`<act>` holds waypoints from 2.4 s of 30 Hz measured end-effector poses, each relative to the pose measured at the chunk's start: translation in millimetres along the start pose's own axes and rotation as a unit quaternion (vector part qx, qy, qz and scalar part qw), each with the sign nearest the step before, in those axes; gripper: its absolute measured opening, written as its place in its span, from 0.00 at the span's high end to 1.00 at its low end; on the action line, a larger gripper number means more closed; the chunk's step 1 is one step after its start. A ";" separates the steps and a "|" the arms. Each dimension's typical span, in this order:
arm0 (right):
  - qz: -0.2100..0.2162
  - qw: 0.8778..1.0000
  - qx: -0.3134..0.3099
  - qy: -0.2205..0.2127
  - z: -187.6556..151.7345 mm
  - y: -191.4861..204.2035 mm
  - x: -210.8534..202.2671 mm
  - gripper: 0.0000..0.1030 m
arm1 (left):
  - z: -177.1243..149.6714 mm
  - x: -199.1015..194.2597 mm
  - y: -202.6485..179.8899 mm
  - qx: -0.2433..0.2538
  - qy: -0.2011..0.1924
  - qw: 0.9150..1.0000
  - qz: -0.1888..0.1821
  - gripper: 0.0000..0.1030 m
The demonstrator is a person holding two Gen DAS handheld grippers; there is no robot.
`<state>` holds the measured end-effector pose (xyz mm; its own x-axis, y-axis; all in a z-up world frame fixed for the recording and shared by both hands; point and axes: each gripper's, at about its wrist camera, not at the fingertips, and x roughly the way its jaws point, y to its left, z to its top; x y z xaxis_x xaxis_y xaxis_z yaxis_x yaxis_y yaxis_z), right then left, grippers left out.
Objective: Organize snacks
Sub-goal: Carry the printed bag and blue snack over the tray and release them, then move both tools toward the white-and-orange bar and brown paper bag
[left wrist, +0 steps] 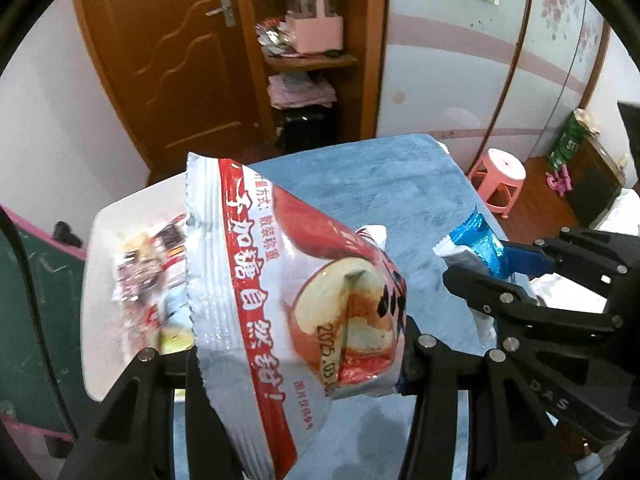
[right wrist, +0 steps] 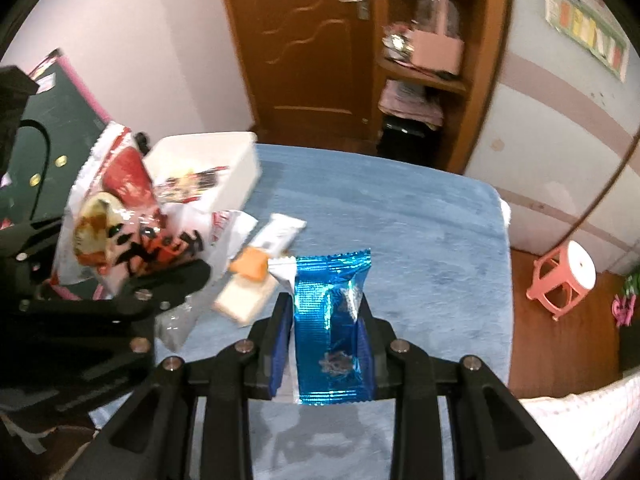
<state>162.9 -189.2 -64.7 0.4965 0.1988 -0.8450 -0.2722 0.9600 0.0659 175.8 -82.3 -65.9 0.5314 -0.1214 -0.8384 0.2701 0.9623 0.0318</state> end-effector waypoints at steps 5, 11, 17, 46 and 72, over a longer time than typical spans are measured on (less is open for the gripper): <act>0.020 0.999 -0.027 -0.013 -2.4 50.3 -12.8 0.71 | -33.1 -21.8 34.1 -0.025 -0.011 1.000 0.013 0.53; 0.037 0.998 -0.057 -0.019 6.3 107.4 -3.7 0.71 | -61.8 -37.0 83.7 -0.054 -0.046 0.996 0.058 0.53; 0.043 0.997 -0.058 0.000 24.5 154.0 29.7 0.71 | -79.3 -26.1 141.6 -0.090 -0.047 0.991 0.085 0.53; 0.059 0.996 -0.045 0.050 65.0 184.5 128.4 0.57 | -85.7 47.6 215.5 -0.134 -0.005 0.988 0.081 0.24; 0.054 0.993 0.066 0.078 40.6 24.2 139.3 0.58 | -72.1 43.1 33.2 -0.093 -0.059 0.994 0.008 0.24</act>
<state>258.9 -130.2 -159.3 0.3345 0.2793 -0.9001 -0.2015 0.9542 0.2212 149.7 -38.0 -140.3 0.6274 -0.1227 -0.7690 0.1137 0.9914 -0.0654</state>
